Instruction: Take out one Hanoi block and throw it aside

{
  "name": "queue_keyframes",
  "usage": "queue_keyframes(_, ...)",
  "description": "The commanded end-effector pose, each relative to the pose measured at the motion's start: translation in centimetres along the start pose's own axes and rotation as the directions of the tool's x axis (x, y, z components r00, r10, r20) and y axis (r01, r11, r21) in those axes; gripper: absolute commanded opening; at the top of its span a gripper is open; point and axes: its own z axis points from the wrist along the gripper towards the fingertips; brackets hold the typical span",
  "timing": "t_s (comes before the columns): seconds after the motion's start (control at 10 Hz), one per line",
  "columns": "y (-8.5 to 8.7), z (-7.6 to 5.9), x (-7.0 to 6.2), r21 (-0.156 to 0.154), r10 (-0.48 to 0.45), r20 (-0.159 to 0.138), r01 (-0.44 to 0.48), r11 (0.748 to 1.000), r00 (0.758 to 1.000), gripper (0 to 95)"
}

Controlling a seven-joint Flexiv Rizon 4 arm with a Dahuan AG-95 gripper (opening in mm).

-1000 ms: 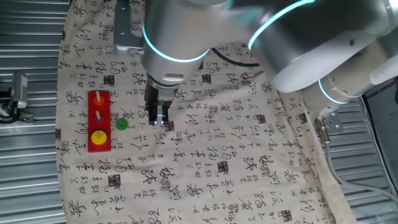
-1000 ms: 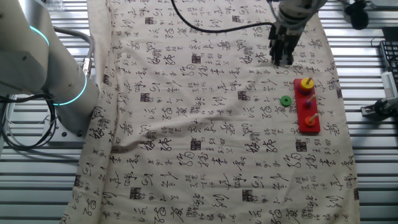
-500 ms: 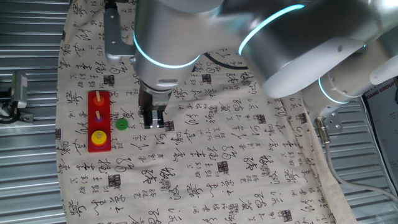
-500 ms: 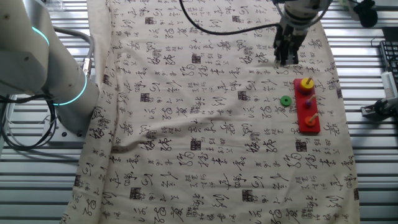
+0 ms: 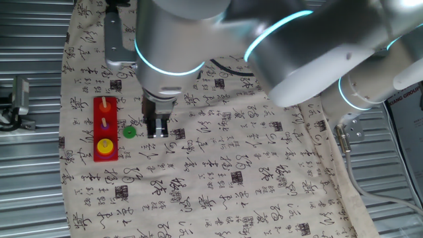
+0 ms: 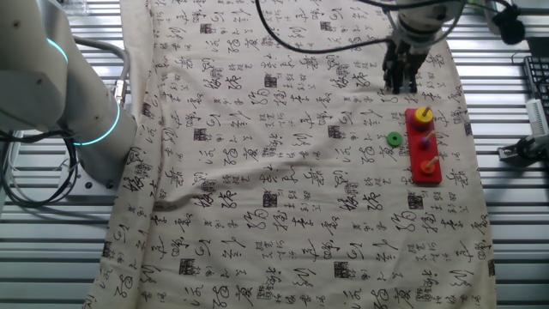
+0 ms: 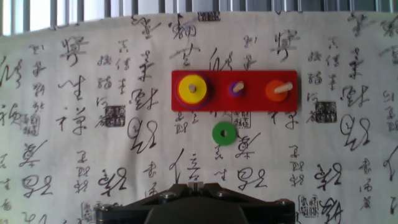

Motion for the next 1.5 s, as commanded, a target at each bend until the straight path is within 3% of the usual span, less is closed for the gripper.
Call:
queue_keyframes(0.1, -0.1, 0.7, -0.2, -0.004, -0.002, 0.007, 0.002, 1.000, 1.000, 0.0)
queue_keyframes(0.7, 0.0, 1.9, -2.1, -0.007, -0.002, 0.006, 0.002, 1.000, 1.000, 0.0)
queue_keyframes(1.0, -0.2, 2.7, -2.0, -0.007, -0.017, 0.026, 0.017, 1.000, 1.000, 0.0)
queue_keyframes(1.5, -0.2, 2.7, -2.0, -0.001, -0.013, 0.020, 0.013, 1.000, 1.000, 0.0)
